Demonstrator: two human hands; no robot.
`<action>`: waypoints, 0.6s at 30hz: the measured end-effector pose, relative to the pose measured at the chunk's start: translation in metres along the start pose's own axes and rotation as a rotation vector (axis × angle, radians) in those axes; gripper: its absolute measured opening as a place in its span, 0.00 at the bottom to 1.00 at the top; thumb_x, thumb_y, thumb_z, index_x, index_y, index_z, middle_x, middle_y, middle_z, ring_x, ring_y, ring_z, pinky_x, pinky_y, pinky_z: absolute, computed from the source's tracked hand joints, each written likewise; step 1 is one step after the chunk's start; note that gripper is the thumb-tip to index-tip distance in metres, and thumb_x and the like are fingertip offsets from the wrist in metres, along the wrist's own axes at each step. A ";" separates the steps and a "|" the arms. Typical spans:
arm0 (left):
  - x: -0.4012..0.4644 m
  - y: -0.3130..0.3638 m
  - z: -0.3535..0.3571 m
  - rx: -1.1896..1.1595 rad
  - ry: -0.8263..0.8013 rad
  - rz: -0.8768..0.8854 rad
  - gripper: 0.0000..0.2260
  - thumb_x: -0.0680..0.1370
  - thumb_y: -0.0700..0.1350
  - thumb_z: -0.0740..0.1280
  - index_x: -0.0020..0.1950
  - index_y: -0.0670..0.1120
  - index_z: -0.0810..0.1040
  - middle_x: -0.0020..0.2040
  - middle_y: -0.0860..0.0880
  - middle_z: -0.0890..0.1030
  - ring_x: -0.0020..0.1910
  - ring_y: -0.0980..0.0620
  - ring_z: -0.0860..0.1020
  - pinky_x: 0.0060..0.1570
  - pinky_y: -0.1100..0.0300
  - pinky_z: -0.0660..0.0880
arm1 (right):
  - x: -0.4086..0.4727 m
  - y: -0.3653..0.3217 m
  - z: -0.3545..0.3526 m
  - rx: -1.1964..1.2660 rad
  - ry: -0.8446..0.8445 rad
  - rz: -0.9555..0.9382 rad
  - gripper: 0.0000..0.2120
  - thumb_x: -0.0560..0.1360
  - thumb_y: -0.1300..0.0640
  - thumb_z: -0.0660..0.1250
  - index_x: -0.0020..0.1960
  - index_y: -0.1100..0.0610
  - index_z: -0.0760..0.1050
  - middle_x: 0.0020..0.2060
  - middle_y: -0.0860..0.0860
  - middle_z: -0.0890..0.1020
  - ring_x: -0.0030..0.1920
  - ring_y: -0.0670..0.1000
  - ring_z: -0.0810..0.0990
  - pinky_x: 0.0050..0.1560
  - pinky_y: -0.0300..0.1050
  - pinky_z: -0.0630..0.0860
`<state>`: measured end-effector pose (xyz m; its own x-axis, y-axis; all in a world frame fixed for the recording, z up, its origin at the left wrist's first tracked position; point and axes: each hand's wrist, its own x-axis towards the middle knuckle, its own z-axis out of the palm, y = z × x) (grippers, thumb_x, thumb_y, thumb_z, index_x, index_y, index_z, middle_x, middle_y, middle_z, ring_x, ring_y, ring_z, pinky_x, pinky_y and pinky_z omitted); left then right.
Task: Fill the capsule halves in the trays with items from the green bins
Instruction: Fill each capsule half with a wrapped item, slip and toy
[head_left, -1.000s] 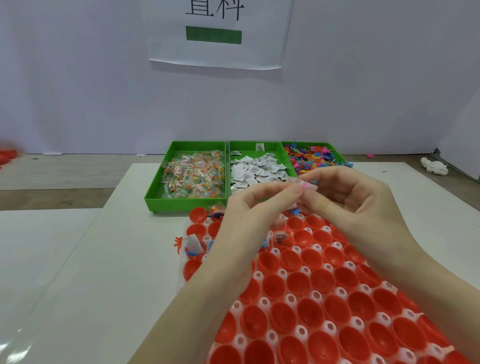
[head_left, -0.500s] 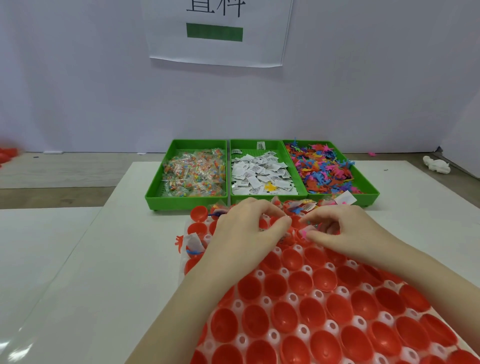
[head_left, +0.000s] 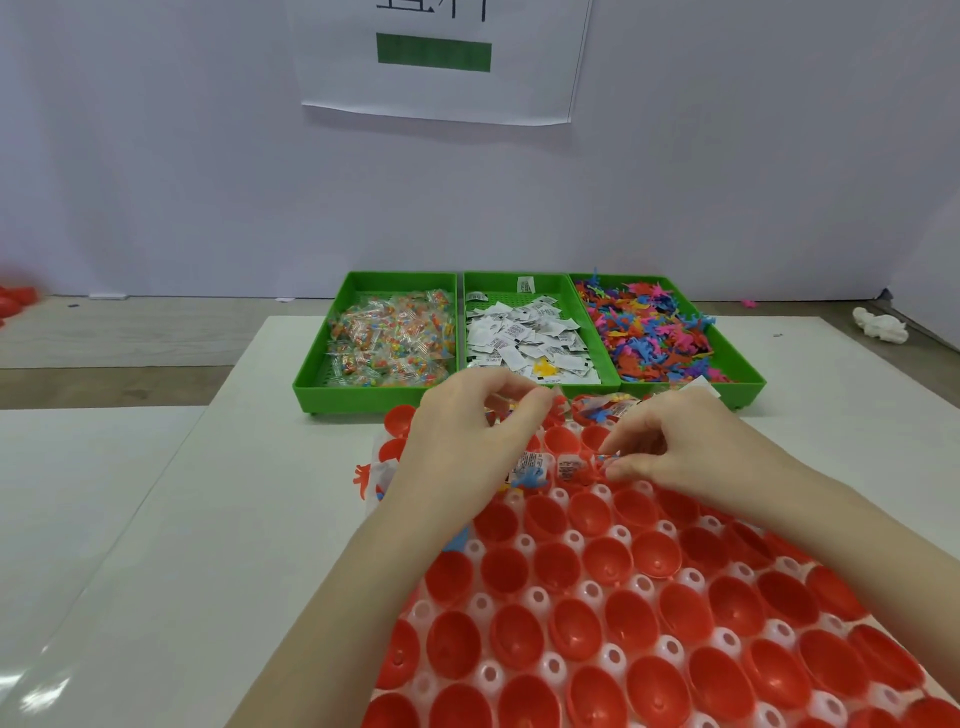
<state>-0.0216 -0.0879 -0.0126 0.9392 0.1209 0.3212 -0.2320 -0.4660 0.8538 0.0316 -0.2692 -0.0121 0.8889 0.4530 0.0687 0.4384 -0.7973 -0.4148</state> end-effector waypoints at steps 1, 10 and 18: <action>0.001 -0.001 -0.001 -0.007 0.011 -0.005 0.07 0.74 0.48 0.67 0.36 0.54 0.78 0.37 0.58 0.80 0.39 0.63 0.75 0.38 0.71 0.68 | 0.000 -0.001 0.002 -0.041 0.012 -0.018 0.07 0.67 0.56 0.75 0.44 0.53 0.84 0.35 0.45 0.83 0.35 0.38 0.76 0.43 0.40 0.75; 0.020 -0.023 -0.044 -0.085 0.268 -0.072 0.03 0.74 0.46 0.68 0.41 0.51 0.80 0.36 0.56 0.80 0.35 0.64 0.76 0.37 0.75 0.70 | -0.003 0.004 -0.007 0.042 0.026 -0.002 0.14 0.58 0.45 0.78 0.42 0.47 0.82 0.34 0.43 0.83 0.35 0.39 0.78 0.38 0.34 0.75; 0.072 -0.091 -0.074 0.397 0.120 -0.282 0.16 0.78 0.50 0.62 0.63 0.45 0.76 0.64 0.44 0.76 0.63 0.45 0.73 0.60 0.54 0.68 | 0.016 0.040 -0.050 0.246 0.415 0.087 0.11 0.65 0.43 0.72 0.31 0.49 0.80 0.26 0.41 0.80 0.28 0.39 0.76 0.29 0.27 0.69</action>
<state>0.0483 0.0279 -0.0367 0.9103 0.3796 0.1653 0.1628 -0.6953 0.7001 0.0701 -0.3140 0.0178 0.9206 0.1517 0.3598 0.3605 -0.6842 -0.6340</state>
